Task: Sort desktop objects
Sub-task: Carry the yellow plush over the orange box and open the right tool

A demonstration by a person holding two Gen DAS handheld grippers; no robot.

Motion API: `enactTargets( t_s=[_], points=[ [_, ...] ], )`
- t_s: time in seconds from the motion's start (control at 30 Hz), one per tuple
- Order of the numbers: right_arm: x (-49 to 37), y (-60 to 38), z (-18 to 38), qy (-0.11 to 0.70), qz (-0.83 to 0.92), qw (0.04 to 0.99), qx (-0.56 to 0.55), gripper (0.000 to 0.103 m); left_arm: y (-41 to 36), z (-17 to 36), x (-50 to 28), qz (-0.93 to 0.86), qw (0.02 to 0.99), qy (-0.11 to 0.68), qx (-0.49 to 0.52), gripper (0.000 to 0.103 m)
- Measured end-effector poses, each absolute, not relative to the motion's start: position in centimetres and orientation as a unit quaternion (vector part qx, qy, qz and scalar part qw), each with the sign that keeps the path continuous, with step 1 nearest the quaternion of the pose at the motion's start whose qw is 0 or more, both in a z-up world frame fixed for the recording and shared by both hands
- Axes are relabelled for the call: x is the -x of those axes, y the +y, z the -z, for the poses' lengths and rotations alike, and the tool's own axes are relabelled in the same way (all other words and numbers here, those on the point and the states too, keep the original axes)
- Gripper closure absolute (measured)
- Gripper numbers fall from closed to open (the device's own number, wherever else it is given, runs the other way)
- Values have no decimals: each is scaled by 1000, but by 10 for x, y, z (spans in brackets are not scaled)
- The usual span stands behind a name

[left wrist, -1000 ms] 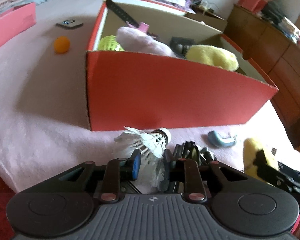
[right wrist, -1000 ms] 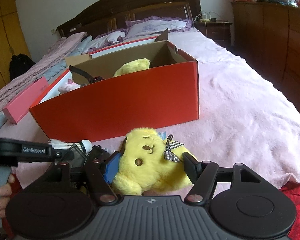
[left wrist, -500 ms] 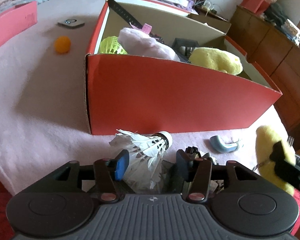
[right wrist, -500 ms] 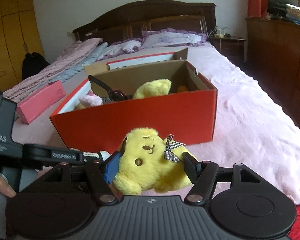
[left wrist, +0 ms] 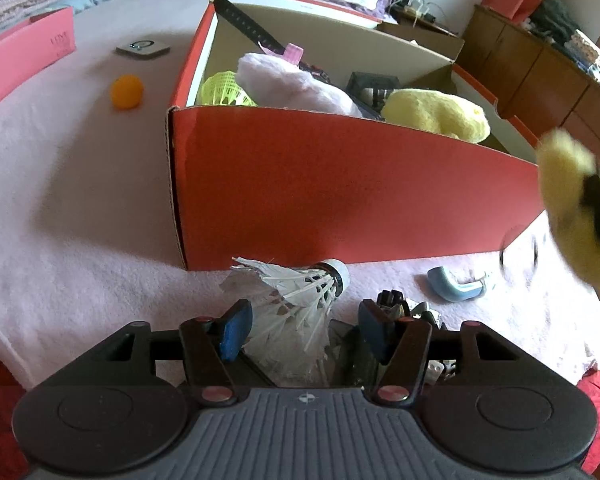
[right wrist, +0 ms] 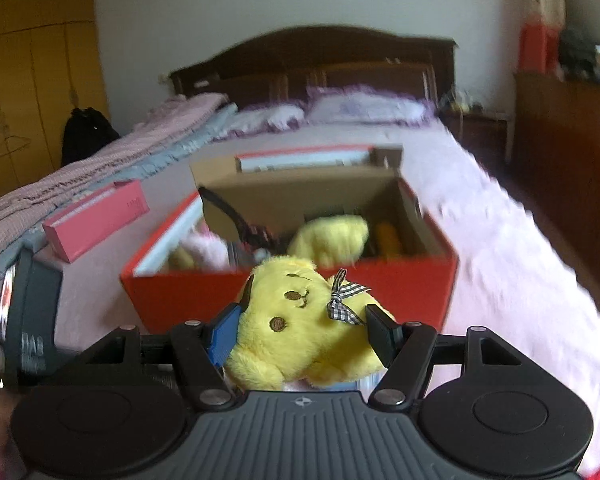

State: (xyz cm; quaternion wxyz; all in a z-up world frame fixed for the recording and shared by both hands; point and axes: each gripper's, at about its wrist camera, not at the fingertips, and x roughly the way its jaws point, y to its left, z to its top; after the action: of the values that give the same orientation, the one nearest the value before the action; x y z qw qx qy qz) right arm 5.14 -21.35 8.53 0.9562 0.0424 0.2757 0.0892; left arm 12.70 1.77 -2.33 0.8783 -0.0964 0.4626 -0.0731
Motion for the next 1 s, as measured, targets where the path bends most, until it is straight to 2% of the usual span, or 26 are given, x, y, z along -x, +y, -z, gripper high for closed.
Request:
enactTargets(
  t_s=[0.27, 0.37, 0.47, 0.87, 0.9, 0.93, 0.97, 1.0],
  points=[
    [-124, -198, -126, 244, -108, 964, -21, 33, 17, 22, -125, 72, 880, 461, 92, 41],
    [-157, -192, -128, 262, -95, 960, -10, 27, 16, 22, -126, 71, 881, 461, 85, 40],
    [-171, -190, -126, 273, -72, 959, -8, 28, 16, 23, -127, 69, 881, 461, 83, 40],
    [-112, -220, -96, 281, -51, 956, -62, 27, 14, 32, -134, 61, 880, 464, 77, 41],
    [-106, -224, -90, 286, -50, 954, -69, 27, 13, 33, -135, 61, 881, 463, 77, 43],
    [-102, -226, -84, 293, -49, 952, -75, 27, 13, 34, -137, 63, 881, 463, 75, 50],
    [-98, -227, -77, 301, -46, 949, -78, 27, 12, 35, -137, 70, 880, 464, 73, 70],
    [-94, -229, -71, 308, -44, 947, -82, 27, 12, 35, -138, 77, 879, 465, 71, 79]
  ],
)
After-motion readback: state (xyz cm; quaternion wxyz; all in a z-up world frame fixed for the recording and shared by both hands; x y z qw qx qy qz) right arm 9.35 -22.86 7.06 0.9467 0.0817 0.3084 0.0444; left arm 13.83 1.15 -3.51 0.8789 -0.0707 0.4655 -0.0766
